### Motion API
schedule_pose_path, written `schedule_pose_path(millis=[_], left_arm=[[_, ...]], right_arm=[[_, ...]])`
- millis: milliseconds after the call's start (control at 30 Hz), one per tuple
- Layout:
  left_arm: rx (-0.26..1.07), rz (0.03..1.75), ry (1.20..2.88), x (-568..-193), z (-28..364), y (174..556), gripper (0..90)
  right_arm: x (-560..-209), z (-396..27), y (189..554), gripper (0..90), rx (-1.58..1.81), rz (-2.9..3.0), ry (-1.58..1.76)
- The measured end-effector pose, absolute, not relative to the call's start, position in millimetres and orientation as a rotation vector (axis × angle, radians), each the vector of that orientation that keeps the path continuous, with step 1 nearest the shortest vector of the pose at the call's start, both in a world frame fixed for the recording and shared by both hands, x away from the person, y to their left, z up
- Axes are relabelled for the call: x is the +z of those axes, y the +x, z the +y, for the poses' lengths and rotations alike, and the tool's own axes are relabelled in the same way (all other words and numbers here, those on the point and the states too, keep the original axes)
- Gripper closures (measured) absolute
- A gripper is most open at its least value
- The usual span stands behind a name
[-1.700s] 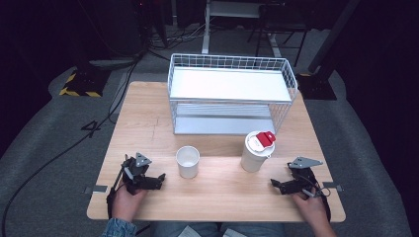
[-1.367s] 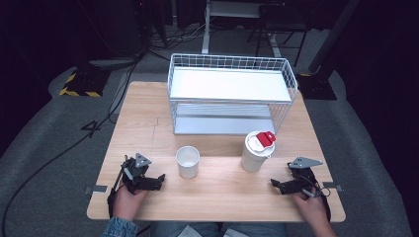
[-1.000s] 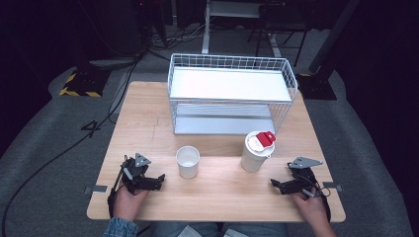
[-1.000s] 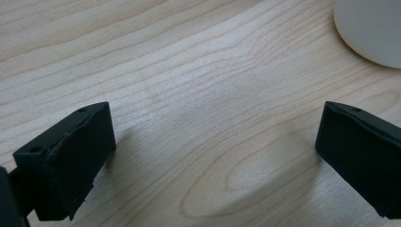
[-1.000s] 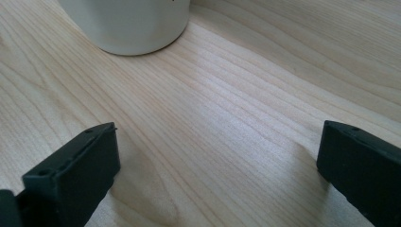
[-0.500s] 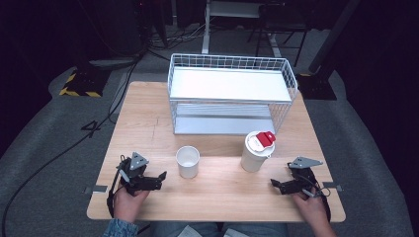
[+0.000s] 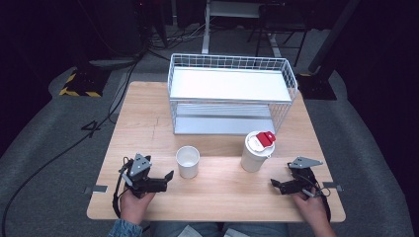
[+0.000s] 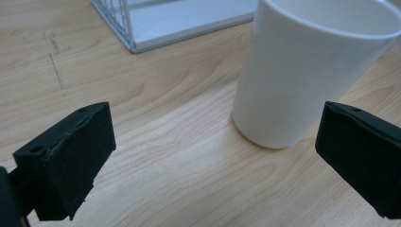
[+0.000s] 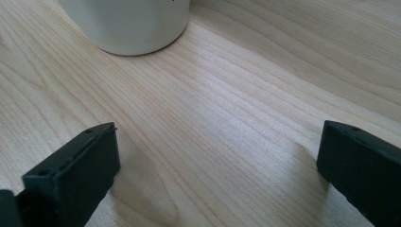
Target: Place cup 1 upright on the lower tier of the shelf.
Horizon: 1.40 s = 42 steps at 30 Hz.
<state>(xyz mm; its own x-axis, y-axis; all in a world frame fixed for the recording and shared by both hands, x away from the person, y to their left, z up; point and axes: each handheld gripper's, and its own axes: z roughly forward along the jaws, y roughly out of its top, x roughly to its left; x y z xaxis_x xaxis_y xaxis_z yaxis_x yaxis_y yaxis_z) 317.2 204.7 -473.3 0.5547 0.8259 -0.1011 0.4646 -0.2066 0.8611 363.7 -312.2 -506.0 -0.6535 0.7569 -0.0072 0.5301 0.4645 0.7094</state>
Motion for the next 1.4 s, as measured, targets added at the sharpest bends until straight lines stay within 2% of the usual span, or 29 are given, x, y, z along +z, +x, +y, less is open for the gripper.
schedule_pose_path(millis=[900,1233,1400], left_arm=[[0.375,0.935,1.856,-474,163,333,0.0],[0.336,0.965,1.88,-483,151,343,8.6],[0.332,0.967,1.897,-487,147,348,8.9]], right_arm=[[-506,-312,364,0.4,0.991,2.394,1.096],[-506,-312,364,0.4,0.987,2.388,1.102],[-506,-312,364,0.4,0.989,2.386,1.106]])
